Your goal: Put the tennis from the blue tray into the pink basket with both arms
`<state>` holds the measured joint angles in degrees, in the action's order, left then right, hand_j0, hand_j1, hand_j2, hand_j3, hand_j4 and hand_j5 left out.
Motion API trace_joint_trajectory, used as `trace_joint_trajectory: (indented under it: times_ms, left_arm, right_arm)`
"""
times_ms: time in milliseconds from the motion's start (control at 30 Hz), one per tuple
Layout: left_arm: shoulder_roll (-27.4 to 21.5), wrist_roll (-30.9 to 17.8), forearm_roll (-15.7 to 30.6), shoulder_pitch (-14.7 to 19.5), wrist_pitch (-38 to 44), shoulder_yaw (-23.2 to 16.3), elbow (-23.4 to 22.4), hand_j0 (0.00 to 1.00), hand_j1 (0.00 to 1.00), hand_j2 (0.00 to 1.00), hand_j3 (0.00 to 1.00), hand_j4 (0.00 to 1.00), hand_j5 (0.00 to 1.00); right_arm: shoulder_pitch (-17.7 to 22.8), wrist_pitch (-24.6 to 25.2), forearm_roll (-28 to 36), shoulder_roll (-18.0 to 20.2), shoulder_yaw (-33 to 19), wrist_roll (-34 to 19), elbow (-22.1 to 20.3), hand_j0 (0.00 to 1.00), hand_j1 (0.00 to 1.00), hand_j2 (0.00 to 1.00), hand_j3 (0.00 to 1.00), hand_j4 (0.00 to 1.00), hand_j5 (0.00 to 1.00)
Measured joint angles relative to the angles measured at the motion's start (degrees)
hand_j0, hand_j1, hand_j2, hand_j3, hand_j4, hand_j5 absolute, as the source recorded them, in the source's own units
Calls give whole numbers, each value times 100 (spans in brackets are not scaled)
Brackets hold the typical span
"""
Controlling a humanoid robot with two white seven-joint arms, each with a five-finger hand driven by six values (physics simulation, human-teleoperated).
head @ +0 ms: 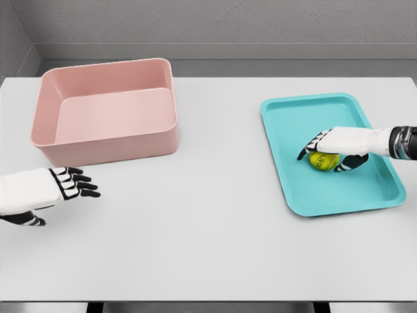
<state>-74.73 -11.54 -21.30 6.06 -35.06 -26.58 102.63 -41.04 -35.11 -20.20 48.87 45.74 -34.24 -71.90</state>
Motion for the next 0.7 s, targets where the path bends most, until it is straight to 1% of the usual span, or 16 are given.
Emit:
trace_joint_trajectory:
  times_ms: [33,100,200,300,367,400,433,500,533,600,633,700]
  left_arm:
    - [1,0,-1,9,0,-4,2,100,100,100,100,100,100]
    - [0,0,-1,26,0,-9,1,100,100,100,100,100,100]
    - [-3,0,-3,62,0,-13,-7,100,100,100,100,100,100]
    - [-13,-17,-18,79,0,-13,-17,100,100,100,100,100,100]
    - [-18,-160,-32,123,0,-10,-21,100,100,100,100,100,100]
    - [-19,-228,-40,176,0,-9,-25,100,100,100,100,100,100]
    - [-20,-307,-48,193,0,-8,-27,100,100,100,100,100,100]
    - [-21,-423,-107,255,0,-7,-30,100,100,100,100,100,100]
    - [-20,-457,-142,290,-1,-7,-31,100,100,100,100,100,100]
    - [-19,-501,-198,315,-1,-6,-32,100,100,100,100,100,100]
    - [-18,-515,-217,334,-1,-7,-33,100,100,100,100,100,100]
    - [-16,-534,-280,359,-1,1,-35,100,100,100,100,100,100]
  right_arm:
    - [0,1,-1,-2,0,0,0,68,68,68,68,68,68]
    - [9,4,-3,-3,-3,2,0,67,67,67,67,67,67]
    - [18,10,-5,-5,-9,3,1,61,61,61,61,61,61]
    - [9,7,-25,-5,-13,3,1,57,57,57,57,57,57]
    - [17,1,-40,-5,-18,0,1,53,53,53,53,53,53]
    - [9,0,-43,-6,-22,-2,1,53,53,53,53,53,53]
    - [0,-3,-48,-6,-27,-3,0,50,50,50,50,50,50]
    - [-26,-4,-47,-6,-42,-2,-5,48,48,48,48,48,48]
    - [-26,-4,-43,-6,-47,-2,-8,46,46,46,46,46,46]
    - [-61,-4,-33,-6,-62,-3,-16,46,46,46,46,46,46]
    - [-79,-3,-26,-5,-67,-3,-20,43,43,43,43,43,43]
    - [-79,-6,-19,10,-117,-6,-83,42,42,42,42,42,42]
